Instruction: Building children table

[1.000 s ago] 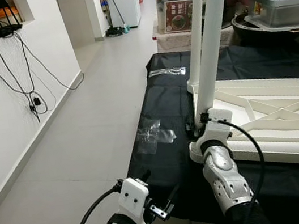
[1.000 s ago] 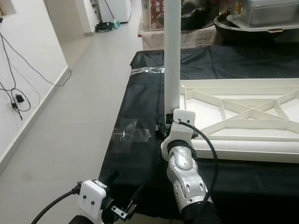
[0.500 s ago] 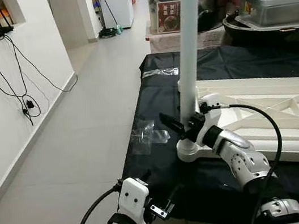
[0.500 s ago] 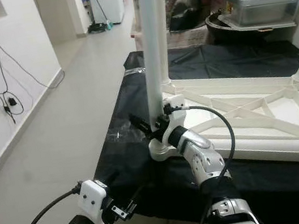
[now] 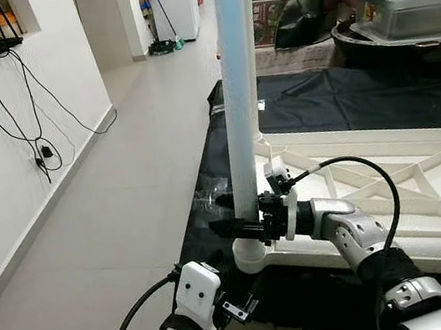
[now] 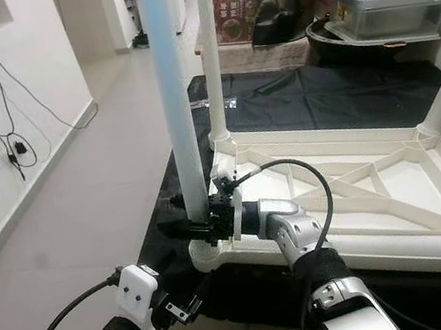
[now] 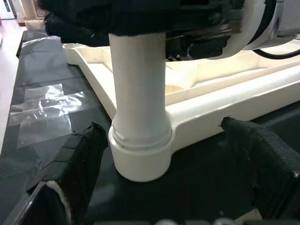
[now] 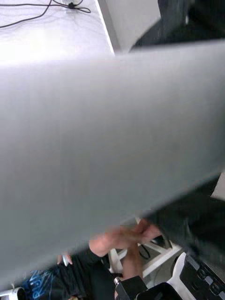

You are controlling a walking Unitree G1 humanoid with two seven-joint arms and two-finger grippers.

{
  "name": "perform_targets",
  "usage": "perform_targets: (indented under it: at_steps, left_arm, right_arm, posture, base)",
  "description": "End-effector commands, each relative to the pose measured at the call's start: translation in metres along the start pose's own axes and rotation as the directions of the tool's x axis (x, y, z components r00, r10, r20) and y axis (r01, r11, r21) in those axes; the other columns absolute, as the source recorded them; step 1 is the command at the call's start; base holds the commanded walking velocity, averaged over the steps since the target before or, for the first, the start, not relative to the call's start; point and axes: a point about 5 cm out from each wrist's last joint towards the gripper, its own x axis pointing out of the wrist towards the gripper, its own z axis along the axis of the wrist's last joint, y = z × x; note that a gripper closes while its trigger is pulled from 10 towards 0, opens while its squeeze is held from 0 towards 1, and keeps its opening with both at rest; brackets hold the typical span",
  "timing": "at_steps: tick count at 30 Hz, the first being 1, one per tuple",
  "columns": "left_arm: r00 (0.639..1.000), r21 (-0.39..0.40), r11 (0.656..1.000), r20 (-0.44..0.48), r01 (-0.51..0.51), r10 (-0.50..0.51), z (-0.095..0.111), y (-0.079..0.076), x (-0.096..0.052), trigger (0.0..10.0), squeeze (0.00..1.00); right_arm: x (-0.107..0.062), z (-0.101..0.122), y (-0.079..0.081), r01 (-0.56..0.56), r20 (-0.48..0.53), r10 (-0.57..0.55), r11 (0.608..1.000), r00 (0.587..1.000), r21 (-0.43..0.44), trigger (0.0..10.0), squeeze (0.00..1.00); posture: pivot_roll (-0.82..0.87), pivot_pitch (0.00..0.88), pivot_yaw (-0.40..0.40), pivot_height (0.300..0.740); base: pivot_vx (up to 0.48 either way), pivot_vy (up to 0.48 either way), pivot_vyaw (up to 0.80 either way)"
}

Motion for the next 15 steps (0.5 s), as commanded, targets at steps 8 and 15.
perform_targets:
  at_steps: [8,15]
  left_arm:
    - [1.000,-0.020,1.000,-0.015,-0.001,0.000,-0.004,-0.001,-0.002,10.0,0.00]
    - [1.000,-0.021,1.000,-0.014,-0.002,0.001,-0.004,-0.001,-0.002,10.0,0.00]
  right_arm:
    - [0.018,0.001,0.000,0.164,0.066,-0.160,0.984,0.985,-0.073,0.0,0.00]
    - [0.008,0.004,-0.024,0.671,0.159,-0.658,0.740,0.736,-0.043,0.0,0.00]
  posture:
    - [0.04,0.000,-0.034,0.740]
    - [0.03,0.000,-0.029,0.740]
  base:
    - [0.000,0.000,0.00]
    - [0.000,0.000,0.00]
